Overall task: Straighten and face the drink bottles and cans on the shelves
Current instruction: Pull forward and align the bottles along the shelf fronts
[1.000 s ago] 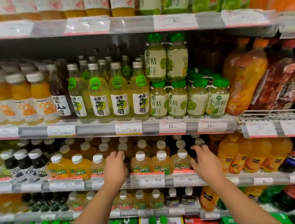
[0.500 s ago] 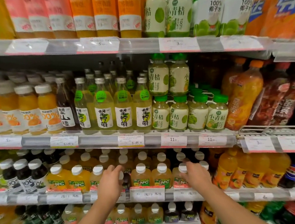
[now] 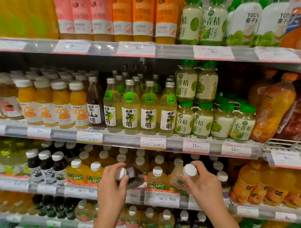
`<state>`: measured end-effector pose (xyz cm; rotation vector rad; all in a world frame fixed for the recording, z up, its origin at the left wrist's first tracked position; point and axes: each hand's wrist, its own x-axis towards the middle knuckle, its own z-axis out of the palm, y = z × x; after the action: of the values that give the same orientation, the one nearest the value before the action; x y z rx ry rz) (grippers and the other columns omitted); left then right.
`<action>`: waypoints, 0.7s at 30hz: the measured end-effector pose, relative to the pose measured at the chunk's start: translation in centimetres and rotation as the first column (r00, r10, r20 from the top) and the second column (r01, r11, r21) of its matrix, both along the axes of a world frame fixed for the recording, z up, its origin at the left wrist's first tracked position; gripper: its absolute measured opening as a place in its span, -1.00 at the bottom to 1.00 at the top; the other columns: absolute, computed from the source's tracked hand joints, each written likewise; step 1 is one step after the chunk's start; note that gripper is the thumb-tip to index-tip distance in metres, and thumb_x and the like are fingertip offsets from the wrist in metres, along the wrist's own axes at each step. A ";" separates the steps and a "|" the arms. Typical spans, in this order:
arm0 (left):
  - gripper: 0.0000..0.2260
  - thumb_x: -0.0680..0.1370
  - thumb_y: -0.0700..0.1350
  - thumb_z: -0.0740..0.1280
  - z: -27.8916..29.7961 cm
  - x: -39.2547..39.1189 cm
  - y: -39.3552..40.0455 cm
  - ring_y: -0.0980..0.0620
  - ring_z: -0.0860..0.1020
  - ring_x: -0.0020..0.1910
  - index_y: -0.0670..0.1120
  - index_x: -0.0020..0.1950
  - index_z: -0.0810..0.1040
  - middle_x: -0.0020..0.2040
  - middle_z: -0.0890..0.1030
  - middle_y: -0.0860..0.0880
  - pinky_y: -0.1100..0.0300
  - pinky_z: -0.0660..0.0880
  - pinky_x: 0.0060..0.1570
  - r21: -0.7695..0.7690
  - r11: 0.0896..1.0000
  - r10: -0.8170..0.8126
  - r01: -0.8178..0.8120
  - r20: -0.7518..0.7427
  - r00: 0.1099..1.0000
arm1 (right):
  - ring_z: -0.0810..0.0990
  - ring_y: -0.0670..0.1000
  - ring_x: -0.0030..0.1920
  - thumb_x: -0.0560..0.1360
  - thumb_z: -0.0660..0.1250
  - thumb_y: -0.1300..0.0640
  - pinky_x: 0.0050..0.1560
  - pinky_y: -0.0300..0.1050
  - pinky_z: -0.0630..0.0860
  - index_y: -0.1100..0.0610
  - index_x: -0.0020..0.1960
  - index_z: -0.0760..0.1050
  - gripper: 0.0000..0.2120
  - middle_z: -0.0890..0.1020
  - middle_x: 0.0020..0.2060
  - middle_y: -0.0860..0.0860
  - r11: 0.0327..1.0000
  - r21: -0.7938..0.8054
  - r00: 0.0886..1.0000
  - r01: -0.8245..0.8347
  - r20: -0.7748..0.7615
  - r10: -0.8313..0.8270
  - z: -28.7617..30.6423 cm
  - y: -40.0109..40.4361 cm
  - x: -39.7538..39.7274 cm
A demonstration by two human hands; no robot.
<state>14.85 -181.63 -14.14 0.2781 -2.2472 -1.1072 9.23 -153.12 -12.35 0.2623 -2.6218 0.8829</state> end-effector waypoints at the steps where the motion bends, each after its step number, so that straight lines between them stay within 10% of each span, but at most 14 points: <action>1: -0.68 0.53 -0.14 0.46 0.1 0.5 -0.3 0.14 0.56 -0.05 0.14 0.23 0.54 0.14 0.51 0.19 0.16 0.54 -0.06 0.005 1.000 0.000 0.000 -0.009 1.000 | 0.60 -0.03 -0.18 0.52 0.40 -0.19 -0.21 -0.07 0.49 -0.20 0.19 0.36 -0.67 0.63 -0.20 -0.15 0.998 -0.015 0.998 -0.053 0.014 0.053 0.0 -1.1 0.0; 5: -0.69 0.53 -0.19 0.47 0.8 2.5 -2.0 0.30 0.48 0.03 0.11 0.19 0.56 0.12 0.53 0.14 0.49 0.35 0.00 0.035 0.999 0.006 -0.005 -0.051 0.999 | 0.56 -0.16 -0.27 0.51 0.43 -0.19 -0.29 -0.18 0.41 -0.22 0.18 0.37 -0.67 0.57 -0.34 -0.16 0.979 -0.068 0.978 -0.190 0.076 0.196 -0.3 -5.9 -0.2; 13: -0.70 0.52 -0.14 0.49 1.7 5.0 -6.5 0.37 0.48 0.02 0.13 0.19 0.58 0.11 0.53 0.17 0.32 0.45 -0.07 0.035 0.995 0.091 -0.089 -0.065 0.994 | 0.61 -0.04 -0.20 0.53 0.43 -0.11 -0.20 -0.06 0.52 -0.13 0.17 0.40 -0.70 0.60 -0.26 -0.12 0.968 -0.155 0.965 -0.196 0.142 0.219 -0.8 -13.0 -2.5; 21: -0.68 0.51 -0.12 0.50 0.8 5.5 -8.5 0.24 0.53 -0.05 0.16 0.19 0.55 0.08 0.51 0.20 0.28 0.42 -0.13 0.029 0.995 0.095 -0.094 -0.026 0.995 | 0.62 0.16 0.01 0.58 0.34 -0.21 -0.16 -0.05 0.44 0.15 0.09 0.50 -0.59 0.63 -0.06 0.08 0.966 0.246 0.974 -0.079 0.226 0.022 -1.3 -17.3 -5.6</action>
<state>20.39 -190.14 -13.33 0.3749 -2.1724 -1.0866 3.63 -170.38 -13.62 0.3144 -2.9514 0.6205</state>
